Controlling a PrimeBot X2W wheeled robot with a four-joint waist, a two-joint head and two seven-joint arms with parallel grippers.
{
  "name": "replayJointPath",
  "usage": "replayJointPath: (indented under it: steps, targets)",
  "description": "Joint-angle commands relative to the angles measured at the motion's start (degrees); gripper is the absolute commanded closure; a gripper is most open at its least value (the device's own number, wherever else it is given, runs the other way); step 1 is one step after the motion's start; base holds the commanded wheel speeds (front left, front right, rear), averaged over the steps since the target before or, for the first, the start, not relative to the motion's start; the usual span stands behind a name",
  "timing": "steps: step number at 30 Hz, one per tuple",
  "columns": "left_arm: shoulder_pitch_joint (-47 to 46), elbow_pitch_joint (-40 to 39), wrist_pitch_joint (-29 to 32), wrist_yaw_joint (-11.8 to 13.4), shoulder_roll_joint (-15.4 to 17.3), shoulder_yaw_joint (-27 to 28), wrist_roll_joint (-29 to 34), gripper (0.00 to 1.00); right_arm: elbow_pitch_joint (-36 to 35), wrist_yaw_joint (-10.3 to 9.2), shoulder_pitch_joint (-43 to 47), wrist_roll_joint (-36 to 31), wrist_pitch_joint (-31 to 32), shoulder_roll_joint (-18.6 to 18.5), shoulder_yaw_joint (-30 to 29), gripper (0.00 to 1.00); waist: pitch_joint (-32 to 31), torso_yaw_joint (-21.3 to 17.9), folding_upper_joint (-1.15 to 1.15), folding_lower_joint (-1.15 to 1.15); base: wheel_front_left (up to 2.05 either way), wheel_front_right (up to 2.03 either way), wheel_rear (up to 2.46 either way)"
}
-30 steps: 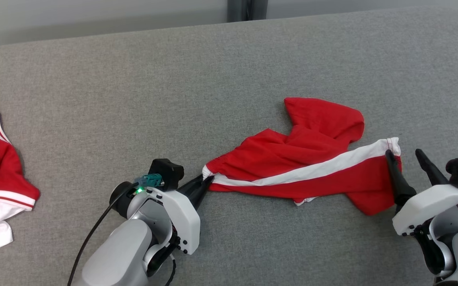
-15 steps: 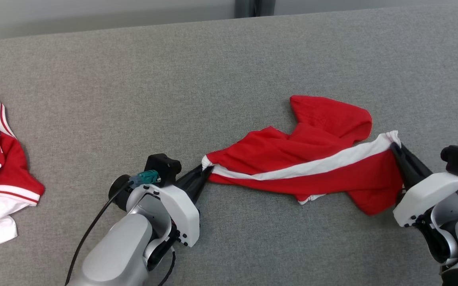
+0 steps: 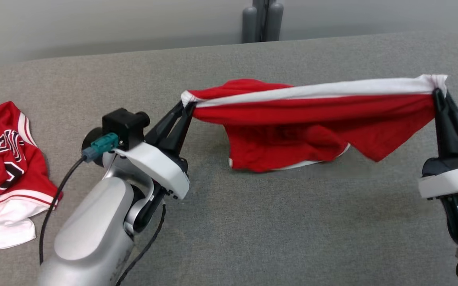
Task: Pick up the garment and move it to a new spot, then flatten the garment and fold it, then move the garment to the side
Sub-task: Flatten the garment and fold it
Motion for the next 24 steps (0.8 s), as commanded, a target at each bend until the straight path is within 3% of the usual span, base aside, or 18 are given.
replayJointPath:
  steps: [1,7,13,20,24]
  targets:
    - [-1.86,-1.33,0.41,0.46,0.56,0.68,-0.2,1.0,-1.31,0.01,-1.06,-0.5,-0.86,-0.12,-0.63,1.0,-1.21,0.91,0.0,0.0,0.0,0.0,0.0]
    - [-7.46,-8.26,3.69,0.83,1.77,2.22,-0.75,1.0,-7.1,0.01,-5.57,-1.67,-1.54,-1.02,-2.11,1.0,-3.55,1.91,0.0,0.0,0.0,0.0,0.0]
    - [-13.71,-12.91,8.05,2.84,3.48,4.45,-0.48,1.0,-9.71,0.0,-10.72,-1.54,1.4,-1.55,-3.88,1.0,-5.06,2.3,0.0,0.0,0.0,0.0,0.0]
    - [-17.35,-13.9,9.79,4.11,3.93,5.55,-0.4,1.0,-7.09,0.0,-14.53,-0.17,3.97,-1.33,-3.94,1.0,-3.91,2.47,0.0,0.0,0.0,0.0,0.0]
    - [-20.05,-11.02,9.27,3.49,3.34,5.71,-0.74,1.0,-3.97,0.0,-18.42,0.85,4.21,-1.26,-3.68,1.0,-1.14,2.38,0.0,0.0,0.0,0.0,0.0]
